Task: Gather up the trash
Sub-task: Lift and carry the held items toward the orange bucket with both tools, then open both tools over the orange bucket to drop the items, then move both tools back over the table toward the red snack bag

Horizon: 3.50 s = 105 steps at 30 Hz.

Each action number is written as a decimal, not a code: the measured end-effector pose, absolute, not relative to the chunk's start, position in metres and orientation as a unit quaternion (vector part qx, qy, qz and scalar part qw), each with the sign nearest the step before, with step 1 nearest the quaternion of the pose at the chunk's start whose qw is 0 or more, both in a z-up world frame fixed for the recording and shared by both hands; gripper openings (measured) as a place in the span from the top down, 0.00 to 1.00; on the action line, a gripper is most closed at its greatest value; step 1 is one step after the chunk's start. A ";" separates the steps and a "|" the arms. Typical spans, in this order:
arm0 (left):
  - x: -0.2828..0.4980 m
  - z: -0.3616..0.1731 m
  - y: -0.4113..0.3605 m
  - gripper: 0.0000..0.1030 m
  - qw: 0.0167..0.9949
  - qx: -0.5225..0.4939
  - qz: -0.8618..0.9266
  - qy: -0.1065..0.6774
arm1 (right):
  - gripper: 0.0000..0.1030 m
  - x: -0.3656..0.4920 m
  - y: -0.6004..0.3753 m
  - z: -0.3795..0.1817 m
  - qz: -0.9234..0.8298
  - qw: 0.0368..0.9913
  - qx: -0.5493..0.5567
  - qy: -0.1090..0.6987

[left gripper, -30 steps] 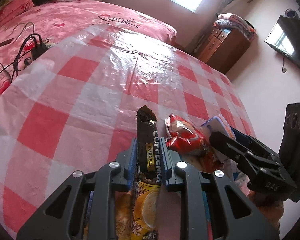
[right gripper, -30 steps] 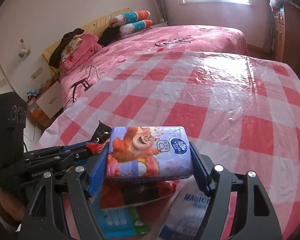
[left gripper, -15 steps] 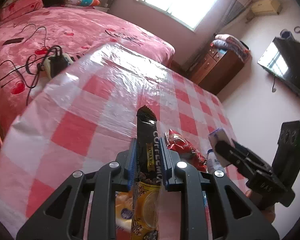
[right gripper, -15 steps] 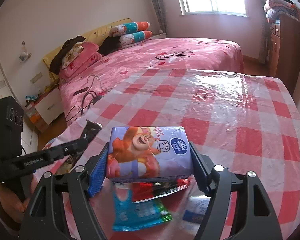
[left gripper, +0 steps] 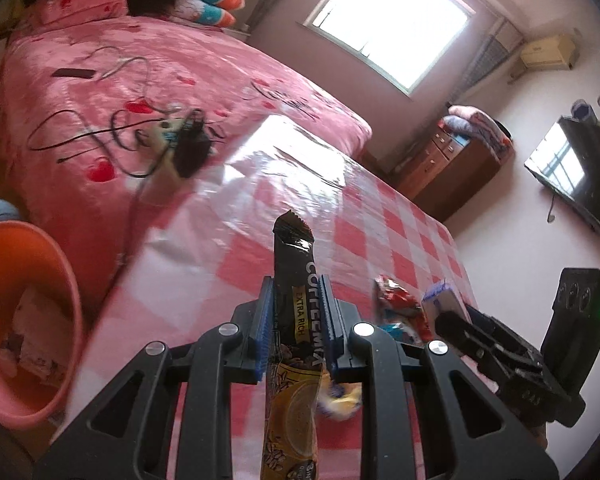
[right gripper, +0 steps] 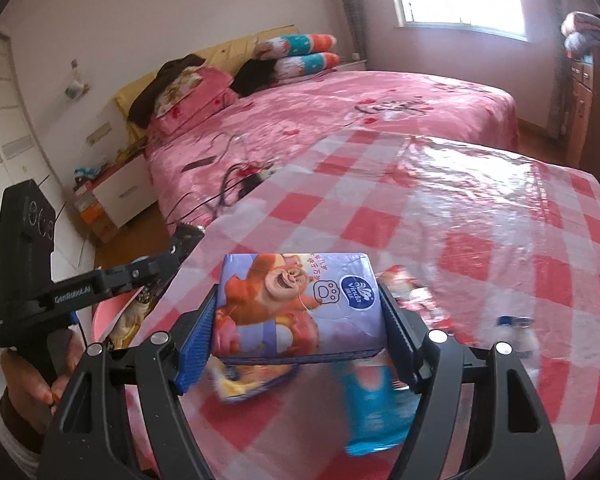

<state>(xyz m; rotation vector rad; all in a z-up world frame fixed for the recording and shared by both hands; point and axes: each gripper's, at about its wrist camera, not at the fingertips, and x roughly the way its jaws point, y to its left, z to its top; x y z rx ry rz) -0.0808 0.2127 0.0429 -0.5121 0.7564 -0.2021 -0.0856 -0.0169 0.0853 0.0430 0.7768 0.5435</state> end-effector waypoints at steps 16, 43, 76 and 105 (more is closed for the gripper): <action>-0.134 0.023 0.343 0.77 0.891 -0.295 0.024 0.344 | 0.28 -0.108 0.132 0.074 0.378 0.834 -0.054 0.399; -0.164 -0.040 0.435 0.31 0.861 -0.293 0.155 0.386 | 0.14 -0.113 0.207 0.044 0.395 0.819 -0.055 0.414; -0.146 0.022 0.292 0.22 0.905 -0.189 0.048 0.379 | 0.13 -0.138 0.048 0.050 0.316 0.874 0.028 0.369; -0.122 0.031 0.180 0.19 0.905 -0.114 -0.025 0.408 | 0.10 -0.125 -0.058 0.057 0.250 0.894 0.110 0.356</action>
